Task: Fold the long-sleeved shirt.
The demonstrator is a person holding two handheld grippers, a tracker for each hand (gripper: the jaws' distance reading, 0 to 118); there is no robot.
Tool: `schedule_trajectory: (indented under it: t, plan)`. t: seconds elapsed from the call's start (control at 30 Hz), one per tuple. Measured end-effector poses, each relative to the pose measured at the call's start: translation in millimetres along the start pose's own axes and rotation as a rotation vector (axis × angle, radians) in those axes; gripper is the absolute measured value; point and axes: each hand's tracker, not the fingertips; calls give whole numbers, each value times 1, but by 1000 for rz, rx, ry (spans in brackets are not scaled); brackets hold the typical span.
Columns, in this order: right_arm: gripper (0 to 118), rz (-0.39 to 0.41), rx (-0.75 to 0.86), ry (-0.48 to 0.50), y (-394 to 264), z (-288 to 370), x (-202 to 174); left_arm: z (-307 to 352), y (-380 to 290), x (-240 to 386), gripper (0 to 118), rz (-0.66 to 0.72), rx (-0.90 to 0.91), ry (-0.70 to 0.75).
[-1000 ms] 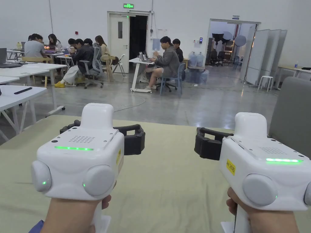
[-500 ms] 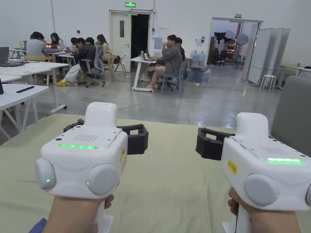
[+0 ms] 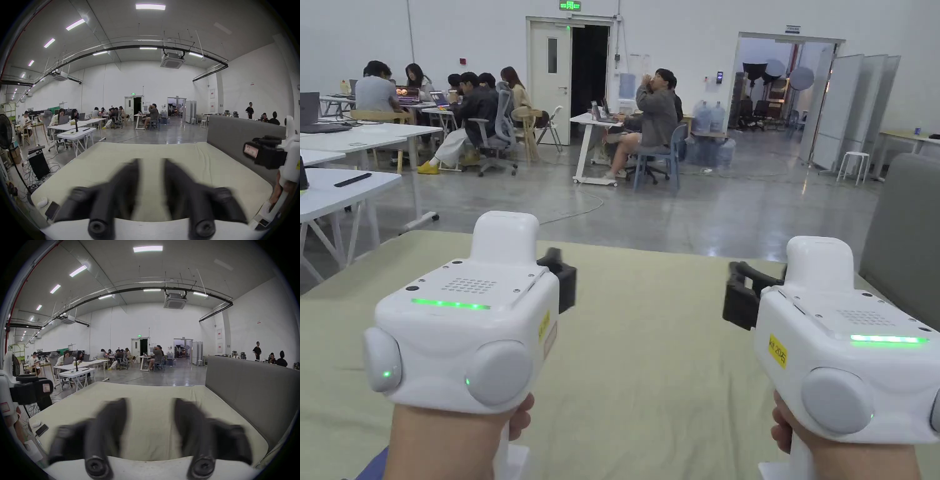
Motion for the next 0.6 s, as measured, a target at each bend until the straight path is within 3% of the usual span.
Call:
schedule_trajectory:
  t: [0.03, 0.07, 0.23, 0.33, 0.37, 0.47, 0.6]
  plan:
    - [18, 6, -14, 9, -1, -2, -1, -1, -3, 1, 2, -5, -13, 49]
    - [2, 13, -30, 7, -3, -3, -2, 2, -6, 3, 1, -14, 45, 89]
    - [2, -59, -26, 10, -15, -8, -4, 6, -15, -5, 0, 16, -9, 8]
    - [2, -88, -31, 17, -19, -23, -37, 14, -13, -40, 0, 62, -42, 24]
    - [2, -102, -42, 78, -21, -27, -57, 20, -13, -59, 0, 87, -51, 67]
    - [2, -102, -119, 377, -30, -35, -133, 44, -18, -125, 0, 109, -64, 250]
    - [2, -208, -232, 808, -47, -27, -203, 68, -47, -216, 0, 115, -183, 506]
